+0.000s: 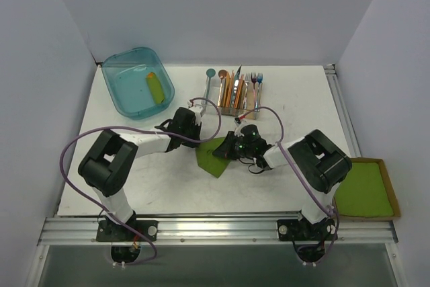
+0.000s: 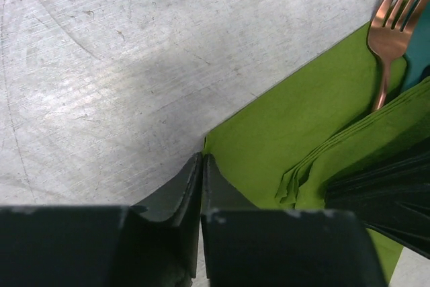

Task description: Place the utensils on the paper napkin and roll it up

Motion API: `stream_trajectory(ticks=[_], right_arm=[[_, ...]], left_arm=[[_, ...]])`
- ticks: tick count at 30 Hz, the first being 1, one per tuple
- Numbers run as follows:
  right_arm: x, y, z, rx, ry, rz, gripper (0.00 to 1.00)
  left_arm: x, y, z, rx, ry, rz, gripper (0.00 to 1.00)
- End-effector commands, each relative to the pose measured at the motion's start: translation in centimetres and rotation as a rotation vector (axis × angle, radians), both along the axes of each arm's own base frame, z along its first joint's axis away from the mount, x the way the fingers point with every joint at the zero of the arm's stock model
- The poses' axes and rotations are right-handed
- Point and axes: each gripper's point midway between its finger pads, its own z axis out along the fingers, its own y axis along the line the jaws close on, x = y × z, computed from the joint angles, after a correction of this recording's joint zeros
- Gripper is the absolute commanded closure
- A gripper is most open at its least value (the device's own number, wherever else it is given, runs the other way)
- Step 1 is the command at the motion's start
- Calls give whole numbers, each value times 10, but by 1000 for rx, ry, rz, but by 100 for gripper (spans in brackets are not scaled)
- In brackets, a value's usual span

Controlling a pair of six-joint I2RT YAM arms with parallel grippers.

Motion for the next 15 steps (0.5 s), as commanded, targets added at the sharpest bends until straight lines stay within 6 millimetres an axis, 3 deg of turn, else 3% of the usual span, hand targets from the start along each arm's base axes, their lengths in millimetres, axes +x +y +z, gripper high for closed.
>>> stream_trajectory(ticks=[1,15], right_arm=[[2,-2,-5,-33,2,-13,98],[2,-4,-12,-32,26,-34,99]], left_arm=[[12,-3,16,-5,-40,-4,93],[-6,-21,72,-79,-91,-56,98]])
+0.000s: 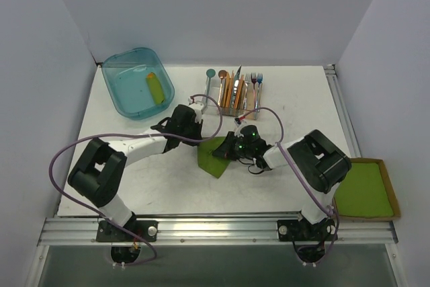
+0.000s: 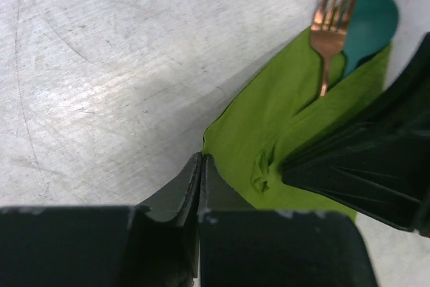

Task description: Place the utensils on the paper napkin and roll it up

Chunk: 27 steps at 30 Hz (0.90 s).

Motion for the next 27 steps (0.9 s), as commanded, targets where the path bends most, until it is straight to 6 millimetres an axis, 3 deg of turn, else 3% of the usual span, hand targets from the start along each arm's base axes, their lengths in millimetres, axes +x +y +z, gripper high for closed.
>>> stream_trajectory(ticks=[1,6,15,17,27], right_arm=[[1,-4,-11,-37,14,-25,99],[2,-5,-12,-29,26,-41,99],[4,-6,-3,10,19,-88,97],[6,-6,2,16,11,-99,97],[11,-10,17,17,2,-135,92]], left_arm=[[0,-16,41,-65,-61,-26,98],[-15,-35,53,-105,-71,-61,98],[-44,-66,38,-132,-36,-98,97],[-42,-73,40,-157,-62,-95,98],[-34,-70,38,-147,-62,-66,98]])
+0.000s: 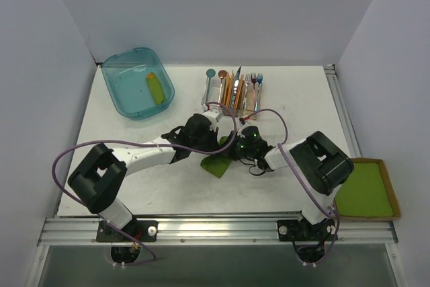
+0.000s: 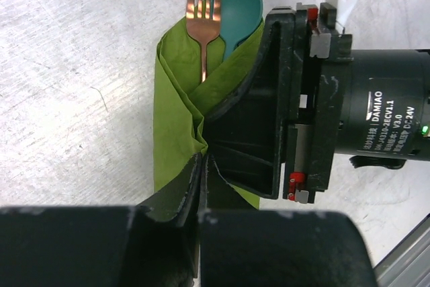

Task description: Place the utensils on the paper napkin and roll it up

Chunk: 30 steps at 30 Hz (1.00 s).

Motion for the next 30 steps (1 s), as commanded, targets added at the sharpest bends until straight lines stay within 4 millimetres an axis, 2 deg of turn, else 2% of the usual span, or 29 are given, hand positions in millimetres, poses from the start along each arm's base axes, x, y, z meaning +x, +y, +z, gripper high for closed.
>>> stream_trajectory(ticks=[1,8,11,16,18,21,22,30], right_arm=[[6,-5,16,-2,-32,-46,92],[4,-9,34,17,-58,-68,92],[1,-13,36,16,-57,-74,92],[-11,-21,28,13,-25,-86,92],[-10,-27,32,20,-31,-120,92],[-9,-38,37,23,-40,-157,86],[-9,-40,40,23,-40,-164,80],[4,-43,63,44,-43,-212,60]], left_arm=[[13,-3,11,-35,-36,26,98],[16,0,16,-28,-47,33,98],[15,-1,15,-28,-47,29,98],[13,-3,15,-44,-46,23,98],[11,-4,16,-50,-49,21,98],[8,-7,15,-56,-51,19,98],[8,-8,16,-59,-55,18,98],[0,-15,10,-65,-56,5,98]])
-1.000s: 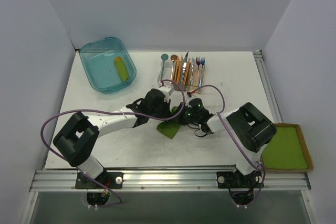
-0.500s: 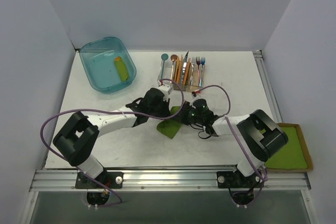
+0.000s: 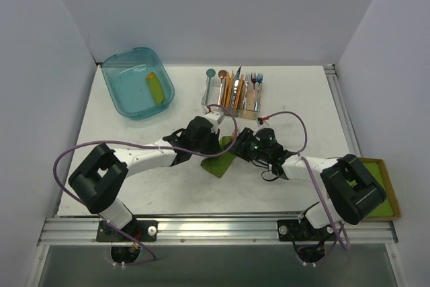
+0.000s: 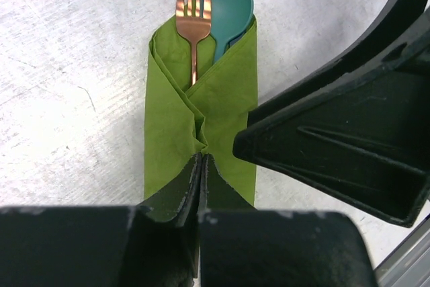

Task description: Place the utensils on the paper napkin and roll it up

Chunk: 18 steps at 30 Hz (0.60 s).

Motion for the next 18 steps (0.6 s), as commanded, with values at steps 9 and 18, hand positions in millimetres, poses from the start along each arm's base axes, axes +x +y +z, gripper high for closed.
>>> stream_trajectory(ticks=[9,18], right_arm=[[22,15,26,65,20,-28,57],[23,22,10,81,85,-25,56]], left_arm=[[2,-13,16,-55,-79,16,97],[1,-11,15,-46,-96,24,97]])
